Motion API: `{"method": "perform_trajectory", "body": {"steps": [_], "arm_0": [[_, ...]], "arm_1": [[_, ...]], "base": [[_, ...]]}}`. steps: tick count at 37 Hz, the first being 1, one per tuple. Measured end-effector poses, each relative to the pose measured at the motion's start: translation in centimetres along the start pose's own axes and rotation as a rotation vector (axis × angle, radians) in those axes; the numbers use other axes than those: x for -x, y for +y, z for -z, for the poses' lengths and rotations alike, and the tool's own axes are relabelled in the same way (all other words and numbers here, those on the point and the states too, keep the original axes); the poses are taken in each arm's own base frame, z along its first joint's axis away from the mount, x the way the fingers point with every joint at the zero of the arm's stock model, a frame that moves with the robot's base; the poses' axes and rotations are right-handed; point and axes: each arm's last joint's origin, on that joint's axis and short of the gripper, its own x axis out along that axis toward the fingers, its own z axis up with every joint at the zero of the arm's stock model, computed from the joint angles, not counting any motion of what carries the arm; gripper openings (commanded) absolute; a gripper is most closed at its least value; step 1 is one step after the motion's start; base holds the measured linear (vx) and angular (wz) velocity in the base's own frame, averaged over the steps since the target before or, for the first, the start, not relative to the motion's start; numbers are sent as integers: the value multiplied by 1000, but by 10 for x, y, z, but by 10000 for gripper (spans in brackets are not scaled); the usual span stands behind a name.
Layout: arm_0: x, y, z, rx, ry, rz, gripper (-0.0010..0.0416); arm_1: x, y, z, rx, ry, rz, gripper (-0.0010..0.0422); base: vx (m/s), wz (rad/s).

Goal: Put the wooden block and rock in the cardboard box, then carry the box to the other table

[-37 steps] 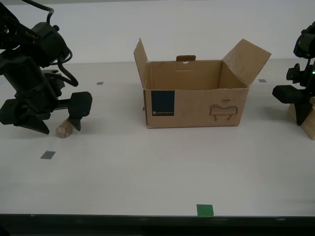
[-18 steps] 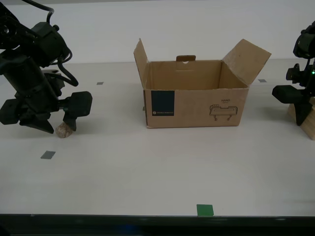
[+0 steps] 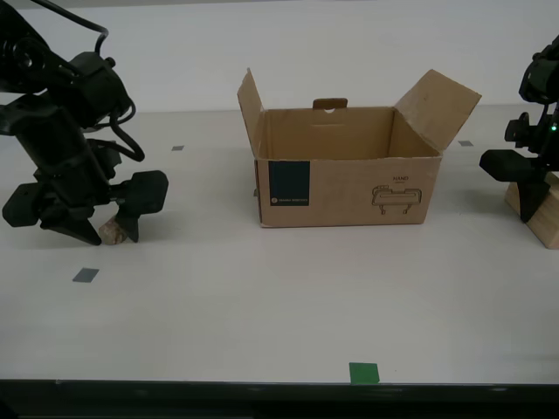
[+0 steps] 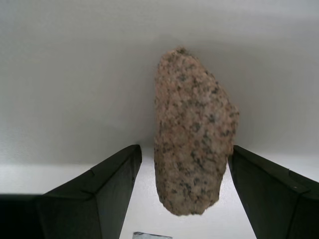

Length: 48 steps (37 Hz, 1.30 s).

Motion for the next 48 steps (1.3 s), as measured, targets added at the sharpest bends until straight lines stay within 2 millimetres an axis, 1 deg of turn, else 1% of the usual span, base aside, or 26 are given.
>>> {"method": "perform_trajectory", "body": {"steps": [5,11,21,31,34,37,39,41,44,47,48], "arm_0": [[0,0,0,0,0,-2,114],[0,0,0,0,1,-2,115],[0,0,0,0,1,-2,114],[0,0,0,2,1,-3,115],[0,0,0,0,2,-3,114],[0,0,0,1,1,-4,114],[0,1,0,2,1,-4,111],[0,0,0,0,2,-4,98],[0,0,0,-3,2,-4,64],[0,1,0,-2,1,-4,16],[0,1,0,-3,1,-4,-2]], "arm_1": [[-6,-2,-6,-34,53,-19,223],[-2,-2,-6,-40,31,-21,210],[0,-5,-13,-38,-28,3,208],[1,-5,-15,-29,-37,7,208],[1,-5,-14,-29,-30,4,198],[1,-5,-14,-29,-26,3,171],[1,-5,-14,-23,-24,2,145],[1,-5,-13,-19,-23,1,112],[1,-5,-13,-18,-22,1,52],[1,-5,-14,-21,-24,2,-8],[1,-5,-14,-24,-24,2,-2]], "base": [[0,0],[0,0],[0,0],[0,0],[0,0],[0,0],[0,0],[0,0],[0,0],[0,0],[0,0]]}}
